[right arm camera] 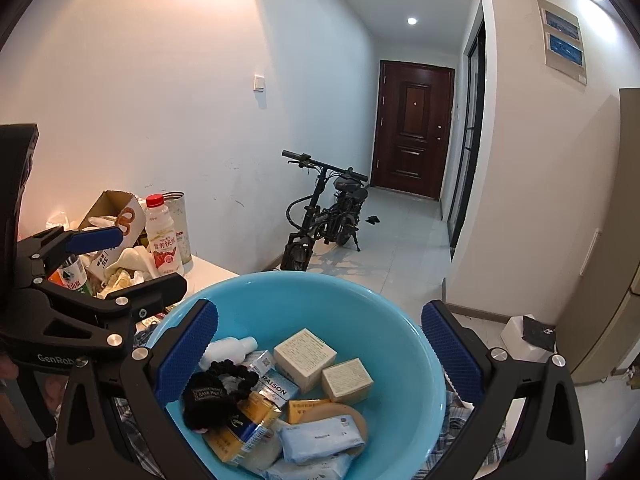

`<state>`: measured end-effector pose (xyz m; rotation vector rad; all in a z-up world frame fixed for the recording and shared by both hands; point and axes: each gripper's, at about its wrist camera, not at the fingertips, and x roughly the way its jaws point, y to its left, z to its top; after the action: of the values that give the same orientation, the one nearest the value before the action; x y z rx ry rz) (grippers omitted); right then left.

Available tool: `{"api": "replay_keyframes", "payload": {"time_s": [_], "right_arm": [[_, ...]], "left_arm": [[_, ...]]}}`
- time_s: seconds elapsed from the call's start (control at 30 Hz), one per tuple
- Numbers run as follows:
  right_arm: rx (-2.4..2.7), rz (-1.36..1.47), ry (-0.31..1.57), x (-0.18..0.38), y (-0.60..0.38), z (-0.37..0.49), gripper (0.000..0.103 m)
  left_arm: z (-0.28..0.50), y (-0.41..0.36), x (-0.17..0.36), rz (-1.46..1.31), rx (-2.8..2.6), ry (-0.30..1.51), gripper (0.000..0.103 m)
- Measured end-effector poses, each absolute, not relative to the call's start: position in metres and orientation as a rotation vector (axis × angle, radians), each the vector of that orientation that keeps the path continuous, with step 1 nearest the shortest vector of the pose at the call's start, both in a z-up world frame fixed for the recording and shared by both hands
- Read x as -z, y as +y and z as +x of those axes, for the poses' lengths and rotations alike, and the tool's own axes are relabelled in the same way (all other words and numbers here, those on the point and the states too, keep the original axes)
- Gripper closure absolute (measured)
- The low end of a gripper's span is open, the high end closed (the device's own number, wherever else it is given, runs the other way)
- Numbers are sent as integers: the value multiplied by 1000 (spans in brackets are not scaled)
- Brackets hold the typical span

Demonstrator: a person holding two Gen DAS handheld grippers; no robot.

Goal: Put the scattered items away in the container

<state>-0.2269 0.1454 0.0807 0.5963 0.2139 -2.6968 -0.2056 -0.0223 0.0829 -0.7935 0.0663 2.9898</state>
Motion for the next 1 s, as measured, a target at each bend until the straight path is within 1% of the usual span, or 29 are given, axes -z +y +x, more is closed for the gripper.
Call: {"api": "replay_keyframes", "payload": {"time_s": [0.47, 0.53, 0.7, 1.0], "right_arm": [[2688, 620, 221, -75, 132, -228, 0], [2711, 617, 248, -75, 128, -226, 0], [2716, 608, 269, -76, 122, -224, 0], [2704, 609, 247, -80, 123, -223, 0]], "left_arm": [[-207, -29, -83, -816, -3036, 138, 0], [-207, -29, -83, -817, -3040, 159, 0], [-209, -36, -83, -834, -3021, 101, 0], [-204, -35, -85, -811, -3033, 105, 0]]}}
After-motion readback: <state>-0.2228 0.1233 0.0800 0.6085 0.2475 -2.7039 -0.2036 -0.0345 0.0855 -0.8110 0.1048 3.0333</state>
